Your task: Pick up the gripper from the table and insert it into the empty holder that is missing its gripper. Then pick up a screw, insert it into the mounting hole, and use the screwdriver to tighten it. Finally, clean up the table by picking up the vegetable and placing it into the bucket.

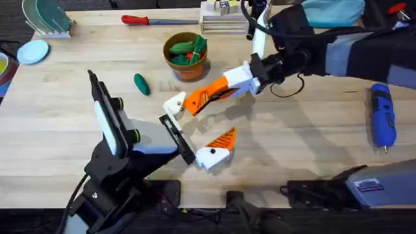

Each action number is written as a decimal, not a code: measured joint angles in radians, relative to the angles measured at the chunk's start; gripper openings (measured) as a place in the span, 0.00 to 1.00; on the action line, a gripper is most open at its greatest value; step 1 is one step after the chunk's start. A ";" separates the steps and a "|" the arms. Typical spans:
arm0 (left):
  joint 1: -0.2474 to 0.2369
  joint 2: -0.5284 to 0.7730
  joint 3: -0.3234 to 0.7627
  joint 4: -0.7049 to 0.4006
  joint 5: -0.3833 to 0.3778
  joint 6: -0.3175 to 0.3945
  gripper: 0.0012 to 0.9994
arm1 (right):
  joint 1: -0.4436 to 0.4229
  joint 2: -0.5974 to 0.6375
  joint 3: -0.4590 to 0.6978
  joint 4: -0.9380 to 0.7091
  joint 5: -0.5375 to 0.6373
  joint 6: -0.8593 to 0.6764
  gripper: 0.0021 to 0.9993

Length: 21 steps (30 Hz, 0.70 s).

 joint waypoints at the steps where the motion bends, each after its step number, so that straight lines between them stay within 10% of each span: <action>1: 0.002 0.000 0.000 -0.001 -0.010 0.000 0.99 | 0.007 0.000 0.000 0.013 0.009 0.017 0.01; 21: 0.013 0.001 0.000 -0.017 -0.094 -0.042 0.99 | 0.149 0.040 0.004 0.220 0.165 0.354 0.01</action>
